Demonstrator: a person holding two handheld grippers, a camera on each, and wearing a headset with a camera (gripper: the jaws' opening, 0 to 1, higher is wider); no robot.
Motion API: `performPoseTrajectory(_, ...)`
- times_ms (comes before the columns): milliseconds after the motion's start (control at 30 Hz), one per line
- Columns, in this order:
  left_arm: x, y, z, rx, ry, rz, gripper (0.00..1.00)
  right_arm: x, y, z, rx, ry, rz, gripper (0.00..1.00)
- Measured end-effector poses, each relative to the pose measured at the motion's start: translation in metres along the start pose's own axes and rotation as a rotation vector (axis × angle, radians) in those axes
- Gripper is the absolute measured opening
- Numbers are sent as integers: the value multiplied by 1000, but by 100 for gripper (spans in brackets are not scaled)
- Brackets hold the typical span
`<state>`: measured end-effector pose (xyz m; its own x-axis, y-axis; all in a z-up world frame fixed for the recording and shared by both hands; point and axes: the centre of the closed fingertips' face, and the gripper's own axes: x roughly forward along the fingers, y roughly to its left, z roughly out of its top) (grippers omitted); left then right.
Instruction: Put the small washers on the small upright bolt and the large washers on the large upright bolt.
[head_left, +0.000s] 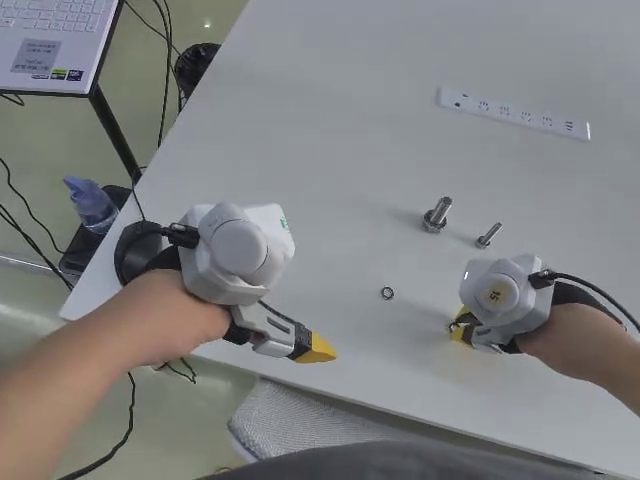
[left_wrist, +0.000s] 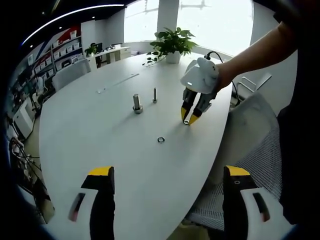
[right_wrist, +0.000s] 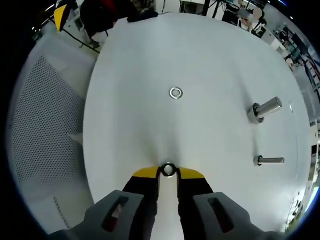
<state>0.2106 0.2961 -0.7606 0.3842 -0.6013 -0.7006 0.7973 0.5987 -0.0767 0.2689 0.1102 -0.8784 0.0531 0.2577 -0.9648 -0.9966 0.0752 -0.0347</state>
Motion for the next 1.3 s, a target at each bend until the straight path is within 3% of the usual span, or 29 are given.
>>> performPoseTrajectory(167, -1, 1, -2, 3, 7, -3, 88, 0, -1, -1, -8, 10, 5, 14)
performPoseTrajectory(300, 0, -1, -1, 6, 9, -9, 87, 1, 0, 0, -55, 54, 10, 13)
performPoseTrajectory(367, 1, -2, 0, 8, 8, -10, 86, 0, -1, 0, -26, 54, 16, 13)
performPoseTrajectory(467, 1, -4, 2, 7, 3, -10, 86, -1, -3, 0, 36, 13, 29, 12)
performPoseTrajectory(633, -1, -4, 4, 3, 0, 0, 86, -3, -6, -6, 68, 14, 38, 12)
performPoseTrajectory(1000, 3, -6, 5, -3, 5, 23, 86, -28, -13, -15, 84, 41, 70, 12)
performPoseTrajectory(1300, 6, -10, 8, -4, 13, 37, 86, -49, -21, -32, 78, 70, 66, 12)
